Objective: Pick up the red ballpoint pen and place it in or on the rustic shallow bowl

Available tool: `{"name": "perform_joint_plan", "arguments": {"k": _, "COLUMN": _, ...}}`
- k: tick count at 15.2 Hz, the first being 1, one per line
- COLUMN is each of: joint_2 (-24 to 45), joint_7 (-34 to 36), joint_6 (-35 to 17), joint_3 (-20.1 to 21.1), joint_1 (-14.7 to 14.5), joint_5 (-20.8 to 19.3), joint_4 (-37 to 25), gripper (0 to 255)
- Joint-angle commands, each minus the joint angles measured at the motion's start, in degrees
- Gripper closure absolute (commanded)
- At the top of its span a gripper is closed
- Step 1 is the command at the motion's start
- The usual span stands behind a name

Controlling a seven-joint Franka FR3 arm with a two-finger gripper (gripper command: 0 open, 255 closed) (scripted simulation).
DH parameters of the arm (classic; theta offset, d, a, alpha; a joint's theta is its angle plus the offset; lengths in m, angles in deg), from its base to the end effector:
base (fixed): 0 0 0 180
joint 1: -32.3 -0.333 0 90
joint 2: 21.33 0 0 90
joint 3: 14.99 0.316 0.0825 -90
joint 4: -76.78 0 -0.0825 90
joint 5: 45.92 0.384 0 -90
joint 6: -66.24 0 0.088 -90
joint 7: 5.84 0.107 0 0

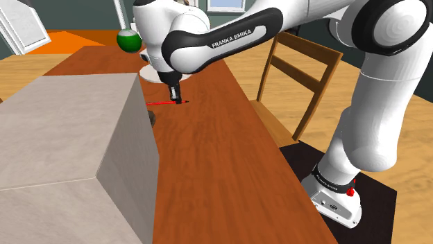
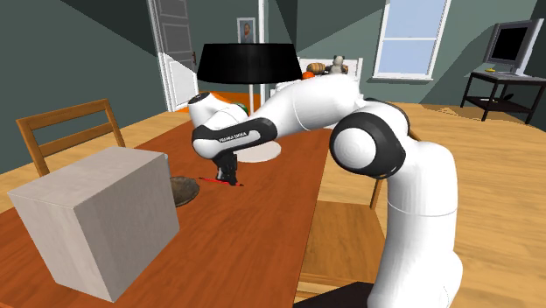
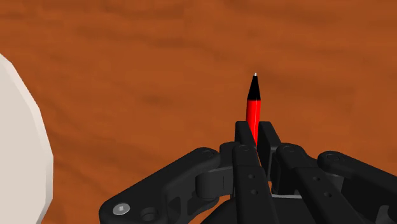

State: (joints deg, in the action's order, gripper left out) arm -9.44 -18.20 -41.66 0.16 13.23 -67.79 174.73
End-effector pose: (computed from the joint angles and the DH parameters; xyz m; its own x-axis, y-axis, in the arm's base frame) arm 0.5344 0.3167 0.4703 0.6058 0.7887 -0.1049 0.7781 -0.5598 0.2849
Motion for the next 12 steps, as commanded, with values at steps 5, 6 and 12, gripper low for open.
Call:
{"name": "perform_joint_plan", "arguments": {"k": 5, "joint_2": -0.42, "joint_7": -1.40, "joint_6": 4.25, "joint_3": 0.16, "joint_1": -0.17, "joint_5": 0.56, "joint_4": -4.03, "gripper": 255}}
{"name": "perform_joint_plan", "arguments": {"k": 6, "joint_2": -0.47, "joint_7": -1.62, "joint_6": 4.96, "joint_3": 0.18, "joint_1": -0.21, "joint_5": 0.64, "joint_4": -4.72, "gripper": 255}}
{"name": "perform_joint_plan", "arguments": {"k": 12, "joint_2": -0.50, "joint_7": -2.91, "joint_6": 9.30, "joint_3": 0.32, "joint_1": -0.46, "joint_5": 0.94, "joint_4": -9.21, "gripper": 255}}
